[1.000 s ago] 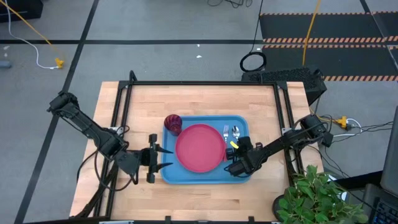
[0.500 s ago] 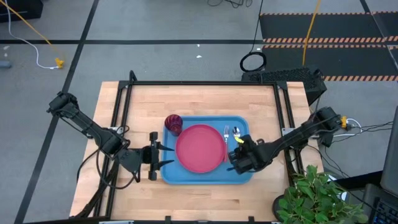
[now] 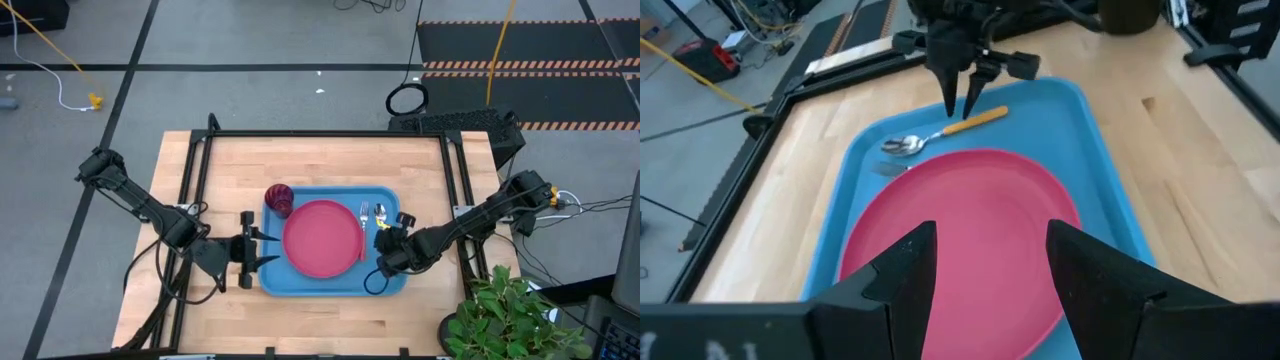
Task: Pick and place plate/cup/fork/spoon on tray
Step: Put the yellow spoon on the blue tray to the right of the pink fork
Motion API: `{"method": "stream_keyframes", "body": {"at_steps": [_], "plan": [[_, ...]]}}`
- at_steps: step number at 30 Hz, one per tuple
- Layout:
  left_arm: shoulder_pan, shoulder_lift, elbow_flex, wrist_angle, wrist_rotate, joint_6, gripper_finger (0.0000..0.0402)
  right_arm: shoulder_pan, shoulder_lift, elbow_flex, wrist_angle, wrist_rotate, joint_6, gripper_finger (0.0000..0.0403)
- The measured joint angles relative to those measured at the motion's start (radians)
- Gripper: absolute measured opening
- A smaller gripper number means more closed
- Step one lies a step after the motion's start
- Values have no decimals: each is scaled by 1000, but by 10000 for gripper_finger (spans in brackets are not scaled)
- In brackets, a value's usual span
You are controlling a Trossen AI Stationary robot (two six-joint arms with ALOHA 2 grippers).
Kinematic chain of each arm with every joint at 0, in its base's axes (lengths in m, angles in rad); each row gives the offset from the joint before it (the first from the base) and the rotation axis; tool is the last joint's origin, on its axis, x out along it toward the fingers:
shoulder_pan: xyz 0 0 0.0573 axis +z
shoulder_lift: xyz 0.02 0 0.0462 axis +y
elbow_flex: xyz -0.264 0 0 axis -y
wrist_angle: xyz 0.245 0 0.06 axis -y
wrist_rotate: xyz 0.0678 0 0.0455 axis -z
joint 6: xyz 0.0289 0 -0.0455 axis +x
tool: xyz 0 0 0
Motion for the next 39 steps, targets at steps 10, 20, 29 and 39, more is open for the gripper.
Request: {"method": "stream_keyframes", "body": {"at_steps": [10,20,29,39], "plan": [[18,0,0,-53,1,-3,193,-65,-4,-121,116,-143,-89,20],[76,0,0,-53,-1,16,193,-88,-12,-125,169,-170,-54,1],[110,0,0,-53,-1,17,193,-88,-25,-126,175,-178,-52,1],[111,0,0,-58,0,1,193,-85,-90,-127,223,-215,-47,0]]}}
